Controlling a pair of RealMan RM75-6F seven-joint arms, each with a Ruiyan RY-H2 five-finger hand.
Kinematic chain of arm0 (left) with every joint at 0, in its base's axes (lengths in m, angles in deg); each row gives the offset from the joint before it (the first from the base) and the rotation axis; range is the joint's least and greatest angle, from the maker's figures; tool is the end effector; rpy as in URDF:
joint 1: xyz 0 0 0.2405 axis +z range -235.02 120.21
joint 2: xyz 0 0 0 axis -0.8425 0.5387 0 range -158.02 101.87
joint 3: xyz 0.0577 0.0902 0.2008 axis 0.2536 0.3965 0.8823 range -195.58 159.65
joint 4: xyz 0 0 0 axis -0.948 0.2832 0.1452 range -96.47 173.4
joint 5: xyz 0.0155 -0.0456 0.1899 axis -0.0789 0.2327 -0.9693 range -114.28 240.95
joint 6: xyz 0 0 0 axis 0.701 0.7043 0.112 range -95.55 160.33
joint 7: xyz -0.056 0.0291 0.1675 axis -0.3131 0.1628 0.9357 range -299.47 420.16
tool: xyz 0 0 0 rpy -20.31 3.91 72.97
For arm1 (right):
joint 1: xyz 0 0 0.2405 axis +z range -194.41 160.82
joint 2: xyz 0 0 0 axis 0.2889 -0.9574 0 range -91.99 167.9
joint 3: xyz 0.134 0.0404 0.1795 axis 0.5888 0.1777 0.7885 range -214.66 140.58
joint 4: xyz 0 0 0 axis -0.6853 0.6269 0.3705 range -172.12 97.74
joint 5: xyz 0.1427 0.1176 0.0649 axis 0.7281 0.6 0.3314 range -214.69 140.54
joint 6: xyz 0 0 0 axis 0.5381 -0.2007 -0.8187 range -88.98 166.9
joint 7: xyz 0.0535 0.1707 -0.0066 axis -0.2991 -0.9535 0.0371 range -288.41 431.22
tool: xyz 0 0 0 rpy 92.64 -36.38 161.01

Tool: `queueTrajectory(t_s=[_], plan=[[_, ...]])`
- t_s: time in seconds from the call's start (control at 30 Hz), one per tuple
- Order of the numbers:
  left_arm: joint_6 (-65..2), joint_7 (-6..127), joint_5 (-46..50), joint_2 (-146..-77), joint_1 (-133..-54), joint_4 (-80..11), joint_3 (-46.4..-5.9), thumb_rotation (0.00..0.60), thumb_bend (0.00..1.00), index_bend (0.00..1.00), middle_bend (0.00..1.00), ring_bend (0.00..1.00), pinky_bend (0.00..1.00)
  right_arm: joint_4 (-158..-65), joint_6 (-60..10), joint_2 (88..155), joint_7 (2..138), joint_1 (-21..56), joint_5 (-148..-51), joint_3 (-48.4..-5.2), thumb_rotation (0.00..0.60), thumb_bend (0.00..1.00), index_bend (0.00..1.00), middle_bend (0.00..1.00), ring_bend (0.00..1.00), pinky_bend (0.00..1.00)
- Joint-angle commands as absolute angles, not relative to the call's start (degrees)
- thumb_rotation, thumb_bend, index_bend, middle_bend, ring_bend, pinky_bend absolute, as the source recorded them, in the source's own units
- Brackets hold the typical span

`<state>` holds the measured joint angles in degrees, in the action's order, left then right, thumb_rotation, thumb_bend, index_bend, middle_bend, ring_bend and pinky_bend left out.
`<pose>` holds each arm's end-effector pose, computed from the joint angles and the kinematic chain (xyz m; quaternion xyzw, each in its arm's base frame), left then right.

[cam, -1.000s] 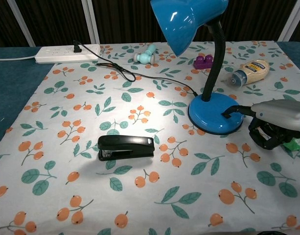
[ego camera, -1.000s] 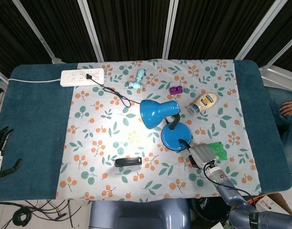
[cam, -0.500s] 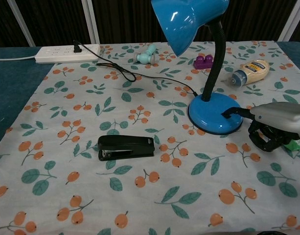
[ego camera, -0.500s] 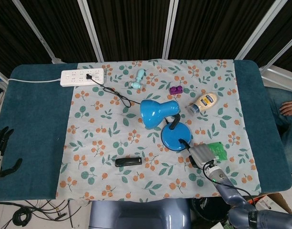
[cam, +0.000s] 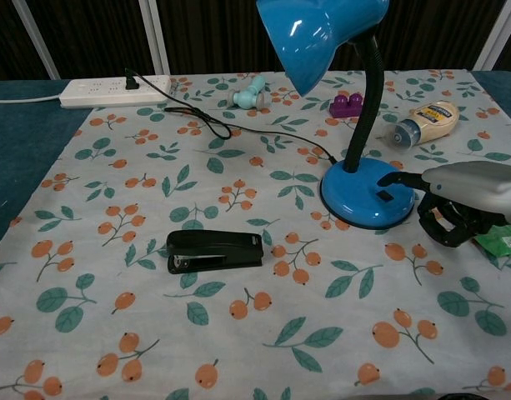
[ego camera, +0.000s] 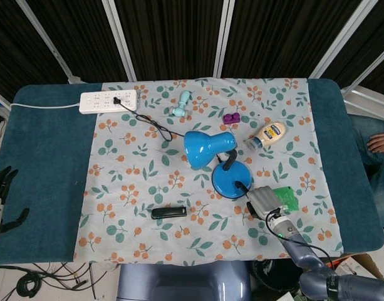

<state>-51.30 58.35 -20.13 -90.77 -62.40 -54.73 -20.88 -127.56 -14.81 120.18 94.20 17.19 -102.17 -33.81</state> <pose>-0.2871 0.2133 0.1646 -0.5799 -0.4103 -0.3843 0.5897 -0.1858 -0.3035 -0.0124 0.7680 -0.4006 0.2755 0.4169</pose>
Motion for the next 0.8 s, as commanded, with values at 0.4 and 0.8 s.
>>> queueTrajectory(t_s=[0.4,0.8], plan=[[-51.8,58.7,-20.4,-90.9,-62.2,-54.9,-20.8,0.600,0.30,0.00,0.00,0.00,0.08,-146.1,-30.9,105.4,97.3,11.2,-107.2,-31.7,0.600,0.29,0.00,0.09,0.26,0.17],[-52.2,59.5,-20.4,-91.2,-62.0,-55.1,-20.8,0.600,0.30,0.00,0.00,0.00,0.08,-147.5,-46.5,100.6,94.9,-1.9,-119.1,-39.2,0.600,0.23,0.00,0.06,0.16,0.14]])
